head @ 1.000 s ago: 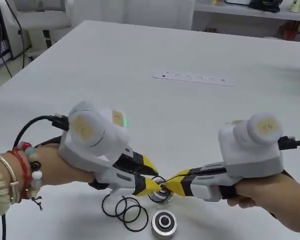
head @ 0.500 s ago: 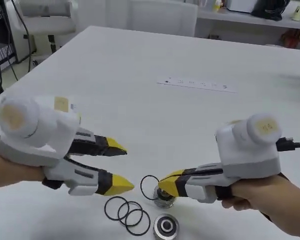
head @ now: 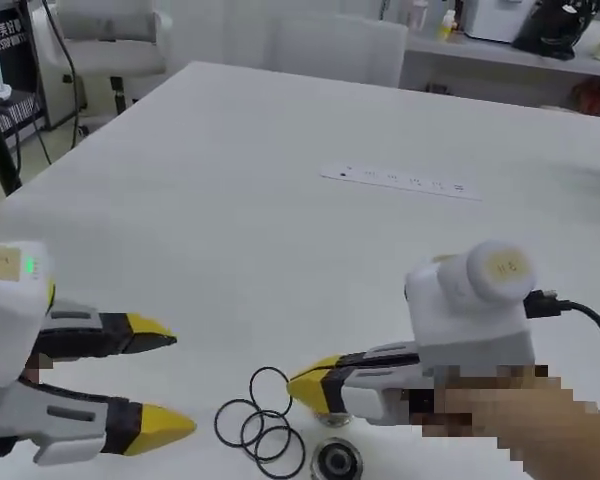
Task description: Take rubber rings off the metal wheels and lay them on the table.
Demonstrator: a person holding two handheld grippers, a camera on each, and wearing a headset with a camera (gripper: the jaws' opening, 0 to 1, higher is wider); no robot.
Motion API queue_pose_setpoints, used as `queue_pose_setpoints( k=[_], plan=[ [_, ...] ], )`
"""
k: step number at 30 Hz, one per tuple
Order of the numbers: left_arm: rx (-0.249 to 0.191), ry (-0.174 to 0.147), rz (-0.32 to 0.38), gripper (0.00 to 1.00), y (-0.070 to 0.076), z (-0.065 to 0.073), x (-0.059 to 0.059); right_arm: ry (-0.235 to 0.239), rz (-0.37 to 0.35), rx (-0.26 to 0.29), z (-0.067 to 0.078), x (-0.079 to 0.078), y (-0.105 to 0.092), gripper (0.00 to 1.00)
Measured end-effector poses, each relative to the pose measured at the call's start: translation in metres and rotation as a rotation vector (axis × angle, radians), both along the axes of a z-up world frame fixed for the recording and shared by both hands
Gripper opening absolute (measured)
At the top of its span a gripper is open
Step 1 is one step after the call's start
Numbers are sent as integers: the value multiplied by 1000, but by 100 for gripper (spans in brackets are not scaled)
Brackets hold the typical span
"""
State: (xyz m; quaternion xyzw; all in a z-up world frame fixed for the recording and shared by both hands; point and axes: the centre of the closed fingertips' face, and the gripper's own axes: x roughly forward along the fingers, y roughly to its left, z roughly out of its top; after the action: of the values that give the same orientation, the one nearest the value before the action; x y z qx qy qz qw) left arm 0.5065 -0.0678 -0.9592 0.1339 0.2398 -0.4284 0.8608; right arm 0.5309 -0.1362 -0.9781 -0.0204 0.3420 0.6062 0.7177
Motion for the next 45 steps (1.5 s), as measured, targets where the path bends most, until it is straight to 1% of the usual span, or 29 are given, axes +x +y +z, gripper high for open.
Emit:
queue_pose_setpoints(
  k=[3,5,10,13,18,20,21,24,25,28,32,34,38,45],
  plan=[
    [2,5,29,49,7,-3,-3,14,23,3,-1,-8,6,0],
    [-10,7,48,49,9,-4,-4,20,35,6,-1,-12,10,0],
    [-28,18,82,50,12,-9,-10,53,65,16,-1,-25,16,0],
    [-22,28,83,50,12,-13,-14,72,93,-5,-8,-33,17,0],
    [-35,35,104,50,14,-14,-15,69,112,-47,-21,-40,14,0],
    [-38,37,109,51,13,-14,-15,39,102,-78,-27,-36,11,0],
    [-36,37,109,52,13,-15,-16,32,103,-79,-28,-35,11,0],
    [-37,37,114,52,14,-15,-16,19,91,-100,-31,-31,8,0],
    [-38,37,115,52,14,-15,-16,16,89,-100,-31,-31,8,0],
    [-42,37,121,52,15,-15,-16,25,82,-106,-32,-29,6,0],
    [-37,36,117,53,14,-14,-17,-4,80,-121,-34,-26,3,1],
    [-37,36,119,53,14,-14,-16,-9,79,-125,-34,-25,1,2],
    [-38,33,122,54,15,-12,-16,-16,63,-122,-31,-20,-4,4],
    [-42,21,128,55,15,-7,-16,-46,39,-107,-17,-12,-16,5]
  ],
)
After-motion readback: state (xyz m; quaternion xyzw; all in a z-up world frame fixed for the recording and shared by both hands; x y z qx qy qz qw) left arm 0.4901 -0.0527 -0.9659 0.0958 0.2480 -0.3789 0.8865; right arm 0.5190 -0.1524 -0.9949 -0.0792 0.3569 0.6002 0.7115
